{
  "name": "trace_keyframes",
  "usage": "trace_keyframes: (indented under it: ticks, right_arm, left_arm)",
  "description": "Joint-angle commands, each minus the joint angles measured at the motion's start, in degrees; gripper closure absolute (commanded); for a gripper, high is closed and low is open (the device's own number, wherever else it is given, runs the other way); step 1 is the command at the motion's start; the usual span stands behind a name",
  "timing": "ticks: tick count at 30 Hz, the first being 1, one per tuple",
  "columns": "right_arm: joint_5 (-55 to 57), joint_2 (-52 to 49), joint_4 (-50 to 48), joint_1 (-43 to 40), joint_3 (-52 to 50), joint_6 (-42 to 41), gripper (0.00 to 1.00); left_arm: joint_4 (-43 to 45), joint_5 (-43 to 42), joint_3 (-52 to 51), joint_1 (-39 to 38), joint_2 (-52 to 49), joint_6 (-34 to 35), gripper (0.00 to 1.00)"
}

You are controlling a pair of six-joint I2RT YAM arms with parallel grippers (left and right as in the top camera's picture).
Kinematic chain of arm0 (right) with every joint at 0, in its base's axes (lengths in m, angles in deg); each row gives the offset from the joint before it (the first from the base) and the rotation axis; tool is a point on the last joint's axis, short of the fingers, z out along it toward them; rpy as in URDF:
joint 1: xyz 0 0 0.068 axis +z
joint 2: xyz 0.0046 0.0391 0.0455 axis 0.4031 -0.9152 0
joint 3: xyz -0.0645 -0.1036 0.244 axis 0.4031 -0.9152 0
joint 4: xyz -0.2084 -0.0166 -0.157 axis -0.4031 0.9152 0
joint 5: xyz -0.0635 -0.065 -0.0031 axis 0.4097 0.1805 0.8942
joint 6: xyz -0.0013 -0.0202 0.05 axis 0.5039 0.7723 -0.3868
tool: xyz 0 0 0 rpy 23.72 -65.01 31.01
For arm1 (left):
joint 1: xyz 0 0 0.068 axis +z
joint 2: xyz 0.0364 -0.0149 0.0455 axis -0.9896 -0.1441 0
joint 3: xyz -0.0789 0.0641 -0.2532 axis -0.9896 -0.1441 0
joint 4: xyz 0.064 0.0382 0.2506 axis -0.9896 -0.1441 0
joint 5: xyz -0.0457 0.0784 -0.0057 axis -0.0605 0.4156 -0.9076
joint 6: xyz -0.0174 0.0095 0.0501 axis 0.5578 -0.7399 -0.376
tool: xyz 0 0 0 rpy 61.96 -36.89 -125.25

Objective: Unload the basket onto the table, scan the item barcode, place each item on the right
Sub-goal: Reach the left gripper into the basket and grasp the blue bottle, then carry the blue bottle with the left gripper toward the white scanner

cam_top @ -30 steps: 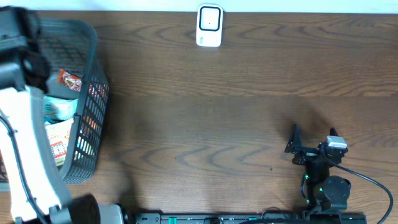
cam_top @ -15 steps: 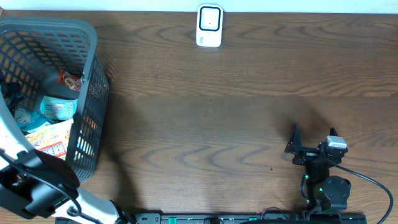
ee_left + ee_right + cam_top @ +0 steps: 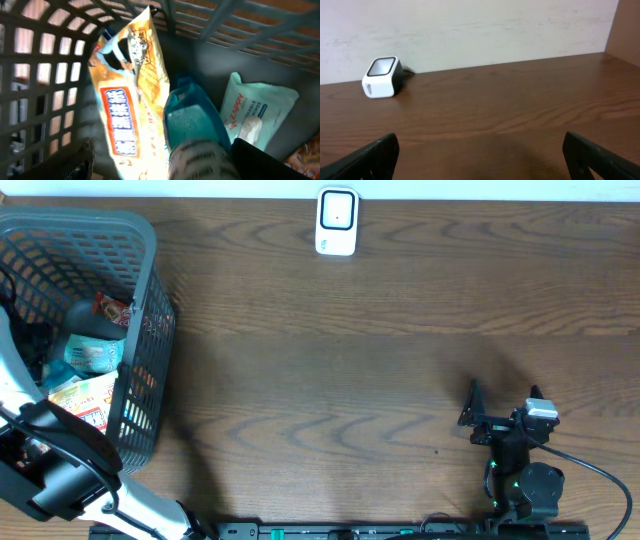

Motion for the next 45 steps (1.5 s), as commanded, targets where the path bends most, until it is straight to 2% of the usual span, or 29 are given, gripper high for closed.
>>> trace_keyframes:
  ticks: [1, 6, 7, 8, 9, 10, 11, 15, 20, 23, 28, 34, 40, 45]
  right_arm:
    - [0.11, 0.31, 0.11, 0.68, -0.15, 0.74, 0.01]
    - [0.13, 0.31, 0.11, 0.68, -0.15, 0.74, 0.01]
    - [0.11, 0.31, 0.11, 0.68, -0.15, 0.74, 0.01]
    - [0.11, 0.31, 0.11, 0.68, -0.15, 0.74, 0.01]
    - [0.11, 0.31, 0.11, 0.68, -0.15, 0.74, 0.01]
    - [0.13, 0.31, 0.11, 0.68, -0.15, 0.74, 0.01]
    - [0.11, 0.31, 0.11, 0.68, -0.15, 0.76, 0.01]
    - [0.11, 0.31, 0.11, 0.68, -0.15, 0.74, 0.01]
    - [0.11, 0.31, 0.11, 0.68, -0.15, 0.74, 0.01]
    - [0.13, 0.31, 0.11, 0.68, -0.15, 0.74, 0.01]
    - [0.11, 0.31, 0.11, 0.68, -0.15, 0.74, 0.01]
    - [0.11, 0.31, 0.11, 0.68, -0.15, 0.74, 0.01]
    - [0.11, 0.31, 0.11, 0.68, -0.15, 0.74, 0.01]
    - [0.11, 0.31, 0.11, 0.68, -0.15, 0.74, 0.01]
  left_arm:
    - [2.67, -0.35, -3.34, 0.09, -0.70, 2.84, 0.14]
    - [7.61, -0.31, -7.82, 0.09, -0.70, 2.80, 0.15]
    - [7.78, -0.31, -8.00, 0.09, -0.70, 2.80, 0.17]
    - [7.82, -0.26, -8.07, 0.09, -0.70, 2.80, 0.26]
    - [7.82, -0.13, -8.07, 0.09, -0.70, 2.80, 0.41]
    - [7.87, -0.13, -8.07, 0.09, -0.70, 2.80, 0.51]
    - [7.87, -0.13, -8.07, 0.09, -0.70, 2.78, 0.58]
    - [7.98, -0.13, -8.04, 0.09, -0.70, 0.85, 0.75]
    - [9.07, -0.13, -8.02, 0.09, -0.48, -4.28, 0.88]
    - [9.27, -0.15, -7.13, 0.09, 0.68, -6.56, 0.92]
    - [9.25, -0.35, -4.22, 0.09, 4.46, -8.83, 0.92]
    - [11.02, -1.90, -2.99, 0.09, 13.97, -8.87, 0.92]
    - [15.34, -12.63, -2.99, 0.09, 26.43, -9.66, 0.92]
    - [19.76, -27.45, -2.99, 0.07, 36.24, -9.64, 0.92]
